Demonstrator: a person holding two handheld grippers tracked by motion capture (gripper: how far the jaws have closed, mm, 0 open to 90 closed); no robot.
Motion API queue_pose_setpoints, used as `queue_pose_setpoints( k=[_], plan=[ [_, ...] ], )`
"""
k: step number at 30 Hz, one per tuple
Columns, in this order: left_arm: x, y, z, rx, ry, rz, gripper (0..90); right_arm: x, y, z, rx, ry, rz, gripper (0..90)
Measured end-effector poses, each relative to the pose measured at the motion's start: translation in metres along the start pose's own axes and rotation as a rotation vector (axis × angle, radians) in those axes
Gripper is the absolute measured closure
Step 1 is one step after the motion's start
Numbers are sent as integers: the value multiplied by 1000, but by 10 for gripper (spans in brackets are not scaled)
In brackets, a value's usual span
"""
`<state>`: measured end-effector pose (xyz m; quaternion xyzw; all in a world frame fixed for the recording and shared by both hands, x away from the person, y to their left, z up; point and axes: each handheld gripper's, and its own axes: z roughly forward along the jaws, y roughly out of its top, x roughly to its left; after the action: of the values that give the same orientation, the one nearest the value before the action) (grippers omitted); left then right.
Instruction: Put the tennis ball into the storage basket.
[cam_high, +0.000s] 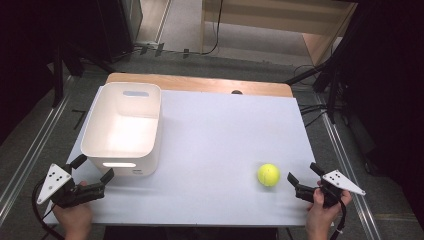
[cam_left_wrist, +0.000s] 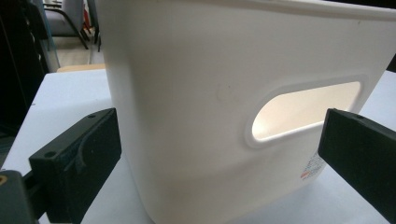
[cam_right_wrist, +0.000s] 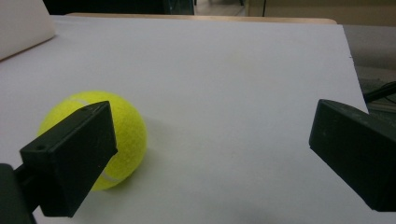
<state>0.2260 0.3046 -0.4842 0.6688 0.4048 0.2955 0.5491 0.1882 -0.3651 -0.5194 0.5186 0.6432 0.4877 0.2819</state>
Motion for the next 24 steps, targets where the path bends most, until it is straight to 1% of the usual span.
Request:
queue_pose_setpoints(
  k=[6,7,10,13,15,17,18,19,21,22,23,24],
  plan=[
    [1,0,0,-5,3,-12,0,1,2,1,14,25,-11,0],
    [1,0,1,-3,5,-11,0,1,3,1,17,35,-26,0],
    [0,1,1,3,5,-4,0,2,4,0,20,37,-18,0],
    [-1,0,2,5,11,-1,0,1,6,-1,24,42,-35,0],
    [-2,0,2,9,11,9,0,3,8,-3,33,41,-37,0],
    [-3,0,2,15,8,16,0,4,10,-4,24,47,-31,0],
    [-3,0,2,17,7,19,0,6,15,-7,25,55,-39,0],
    [-3,0,2,18,7,20,0,6,15,-7,25,55,-39,0],
    [-3,0,2,20,2,21,0,7,21,-9,27,80,-37,0],
    [-2,0,2,22,1,21,0,7,22,-10,28,86,-33,0],
    [-2,0,1,22,1,21,0,8,23,-11,32,92,-17,0],
    [-2,0,1,22,1,22,0,8,23,-11,42,92,-17,0]
  ],
)
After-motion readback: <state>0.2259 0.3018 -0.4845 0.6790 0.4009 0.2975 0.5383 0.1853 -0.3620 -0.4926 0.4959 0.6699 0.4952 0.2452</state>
